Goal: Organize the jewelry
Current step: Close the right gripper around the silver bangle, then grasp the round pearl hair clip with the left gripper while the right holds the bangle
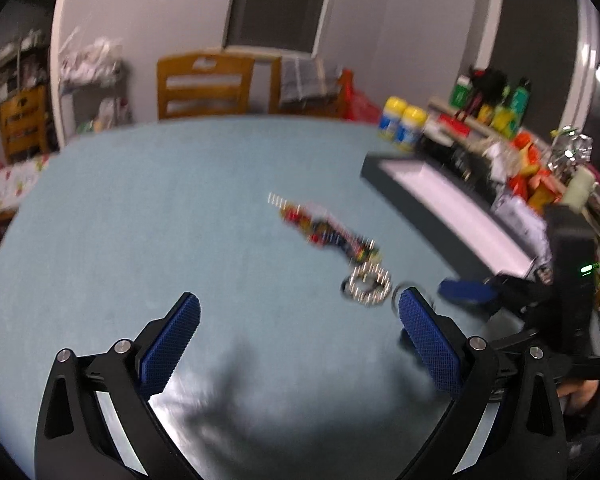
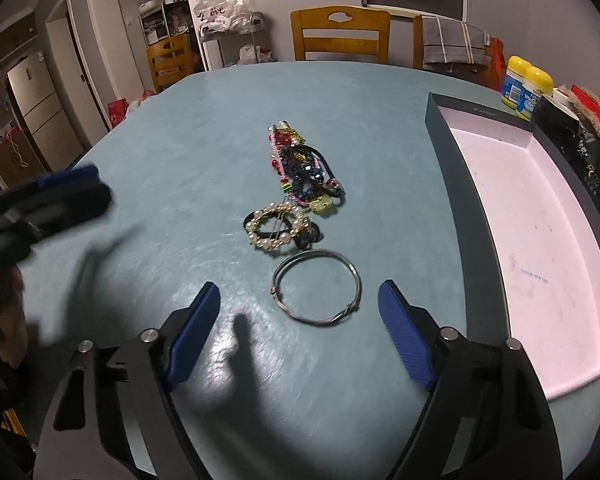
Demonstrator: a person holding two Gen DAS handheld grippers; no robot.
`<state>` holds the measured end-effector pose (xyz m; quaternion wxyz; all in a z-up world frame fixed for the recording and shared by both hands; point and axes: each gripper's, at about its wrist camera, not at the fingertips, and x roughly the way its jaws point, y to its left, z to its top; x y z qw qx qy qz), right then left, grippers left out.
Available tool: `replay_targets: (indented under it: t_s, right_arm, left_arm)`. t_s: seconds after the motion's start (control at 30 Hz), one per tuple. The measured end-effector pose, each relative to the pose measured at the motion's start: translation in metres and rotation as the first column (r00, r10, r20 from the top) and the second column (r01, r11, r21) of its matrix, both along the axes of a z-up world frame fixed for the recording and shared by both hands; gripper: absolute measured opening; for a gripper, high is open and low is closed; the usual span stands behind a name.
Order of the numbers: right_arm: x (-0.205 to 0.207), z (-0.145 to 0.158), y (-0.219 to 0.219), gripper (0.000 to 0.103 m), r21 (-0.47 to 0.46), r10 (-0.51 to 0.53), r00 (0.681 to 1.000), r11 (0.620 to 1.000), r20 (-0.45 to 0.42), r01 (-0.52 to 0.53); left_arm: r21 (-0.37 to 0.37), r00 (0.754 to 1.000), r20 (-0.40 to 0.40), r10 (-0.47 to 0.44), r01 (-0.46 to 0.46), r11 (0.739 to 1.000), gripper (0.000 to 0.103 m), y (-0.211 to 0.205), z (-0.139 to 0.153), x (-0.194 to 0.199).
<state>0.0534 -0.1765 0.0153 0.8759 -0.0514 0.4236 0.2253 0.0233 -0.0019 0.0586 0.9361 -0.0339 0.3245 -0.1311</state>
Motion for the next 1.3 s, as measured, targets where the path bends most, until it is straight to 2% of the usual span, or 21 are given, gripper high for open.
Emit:
replay_targets:
  t_s: [0.13,0.3,0.37,0.4,0.43,0.53,0.63,0.83,1.0,1.17,1.23,1.3]
  right_arm:
    - [0.004,-0.004,0.004,0.075,-0.018,-0.006,1.0,1.0,-0.023,0.005]
    - [0.004,-0.004,0.01,0.075,-0.056,0.001,1.0,0.998,-0.018,-0.002]
    - [0.004,-0.004,0.01,0.068,-0.072,-0.015,1.0,0.997,-0.008,0.014]
    - [0.006,-0.003,0.008,0.058,-0.082,-0.029,1.0,0.996,-0.002,0.029]
    - [0.005,-0.003,0.008,0.055,-0.084,-0.038,0.999,0.996,0.001,0.038]
    - [0.006,-0.003,0.007,0.05,-0.085,-0.041,0.999,0.996,0.003,0.042]
    - [0.005,-0.002,0.007,0.05,-0.086,-0.041,0.999,0.995,0.006,0.041]
    - [-0.001,0.007,-0.006,0.05,-0.007,-0.054,0.998,0.999,0.037,0.054]
    - [-0.016,0.018,-0.017,0.05,0.035,-0.054,0.994,0.998,0.099,0.05]
    - [-0.03,0.022,-0.02,0.05,0.047,-0.027,0.991,0.999,0.129,0.021]
    - [-0.033,0.024,-0.021,0.05,0.05,-0.018,0.989,0.999,0.143,0.011]
    - [-0.034,0.024,-0.02,0.05,0.048,-0.008,0.989,0.999,0.145,0.001]
  left_arm:
    - [-0.051,0.989,0.124,-0.078,0.085,0.995,0.101,0.001,0.015,-0.002]
    - [-0.021,0.978,0.136,-0.158,0.163,0.986,0.101,-0.007,0.018,0.008]
    - [0.001,0.971,0.14,-0.192,0.194,0.981,0.101,-0.011,0.016,0.009]
    - [0.03,0.97,0.117,-0.213,0.211,0.977,0.101,-0.016,0.014,0.012]
    - [0.052,0.971,0.089,-0.224,0.22,0.974,0.101,-0.019,0.011,0.015]
    - [0.09,0.964,0.055,-0.261,0.255,0.963,0.101,-0.025,0.003,0.021]
    - [0.117,0.951,0.048,-0.304,0.297,0.948,0.101,-0.026,-0.002,0.024]
    - [0.164,0.92,-0.016,-0.391,0.388,0.907,0.099,-0.035,-0.019,0.034]
    - [0.195,0.902,-0.066,-0.427,0.431,0.881,0.098,-0.047,-0.032,0.043]
    - [0.226,0.868,-0.112,-0.483,0.496,0.839,0.097,-0.066,-0.042,0.049]
    - [0.226,0.864,-0.131,-0.487,0.504,0.833,0.096,-0.071,-0.045,0.055]
    - [0.227,0.865,-0.138,-0.482,0.501,0.835,0.085,-0.076,-0.046,0.06]
